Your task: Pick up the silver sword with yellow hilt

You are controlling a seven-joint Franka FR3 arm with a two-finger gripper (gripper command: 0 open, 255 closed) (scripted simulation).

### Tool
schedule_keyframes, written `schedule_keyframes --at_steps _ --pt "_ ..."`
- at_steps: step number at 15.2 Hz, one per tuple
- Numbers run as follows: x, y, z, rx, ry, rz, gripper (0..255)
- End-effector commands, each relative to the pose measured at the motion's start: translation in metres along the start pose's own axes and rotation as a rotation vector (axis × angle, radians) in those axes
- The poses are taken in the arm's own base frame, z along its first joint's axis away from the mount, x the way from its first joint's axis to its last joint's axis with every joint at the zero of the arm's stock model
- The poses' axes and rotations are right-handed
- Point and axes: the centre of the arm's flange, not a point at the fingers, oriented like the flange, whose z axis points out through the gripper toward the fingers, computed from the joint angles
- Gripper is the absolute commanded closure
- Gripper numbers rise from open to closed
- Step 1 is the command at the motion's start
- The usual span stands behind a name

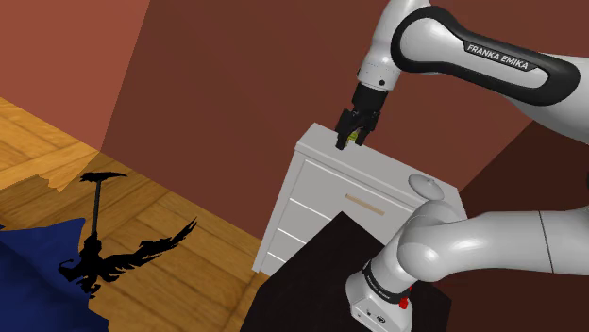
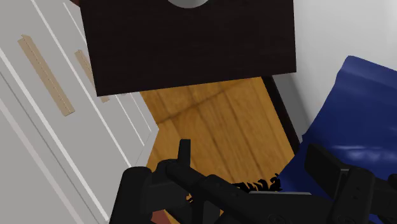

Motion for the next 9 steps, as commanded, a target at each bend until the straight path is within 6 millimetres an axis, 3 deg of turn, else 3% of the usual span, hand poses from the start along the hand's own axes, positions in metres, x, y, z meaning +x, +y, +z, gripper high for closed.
schedule_keyframes --at_steps 1,9 --pt "0.000 0.000 0.000 0.000 0.000 0.000 0" --pt "0.018 0.096 0.023 -0.001 0.129 -0.035 0"
